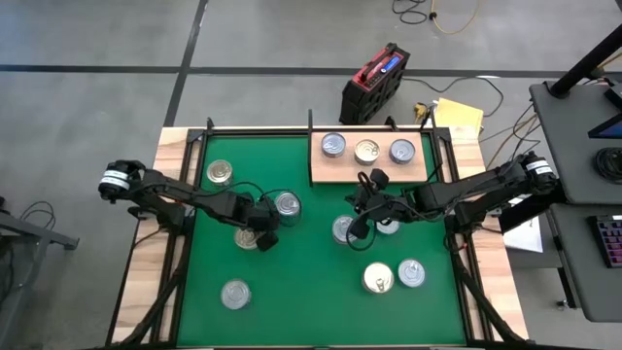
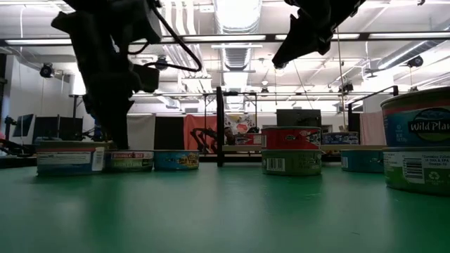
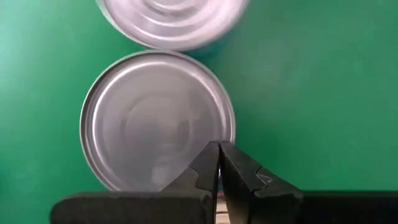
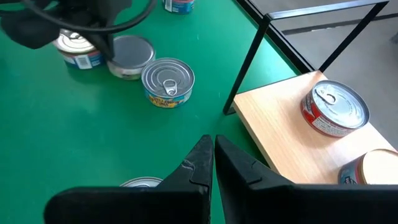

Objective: Stack canned seafood by type on shelf
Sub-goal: Put the green tuna can on the shelf

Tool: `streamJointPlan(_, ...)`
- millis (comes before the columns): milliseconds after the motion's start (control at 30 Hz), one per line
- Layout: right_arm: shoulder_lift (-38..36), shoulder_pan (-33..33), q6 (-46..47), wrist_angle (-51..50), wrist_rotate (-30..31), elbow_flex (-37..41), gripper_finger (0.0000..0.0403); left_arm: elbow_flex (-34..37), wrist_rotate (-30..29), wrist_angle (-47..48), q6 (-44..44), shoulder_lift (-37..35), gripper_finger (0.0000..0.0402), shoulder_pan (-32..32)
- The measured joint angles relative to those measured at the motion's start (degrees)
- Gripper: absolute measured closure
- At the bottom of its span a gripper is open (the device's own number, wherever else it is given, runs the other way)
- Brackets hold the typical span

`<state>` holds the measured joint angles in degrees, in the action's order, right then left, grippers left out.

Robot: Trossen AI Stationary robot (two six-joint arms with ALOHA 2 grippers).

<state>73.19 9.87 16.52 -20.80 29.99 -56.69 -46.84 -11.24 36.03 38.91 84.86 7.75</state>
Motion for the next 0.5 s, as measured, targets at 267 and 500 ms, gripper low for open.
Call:
streamJointPlan(267, 0.00, 0.00, 0.01, -0.02, -0.02, 0.02, 0.0394, -0.03, 1.76, -1.10, 3.91, 0.17, 0.0402, 4.78)
streamJointPlan(500, 0.00, 0.00, 0.01, 0.00, -0.41, 0.02, 0.0394, -0.03, 3.21, -3.93, 5.01, 0.20, 0.0402, 8.46)
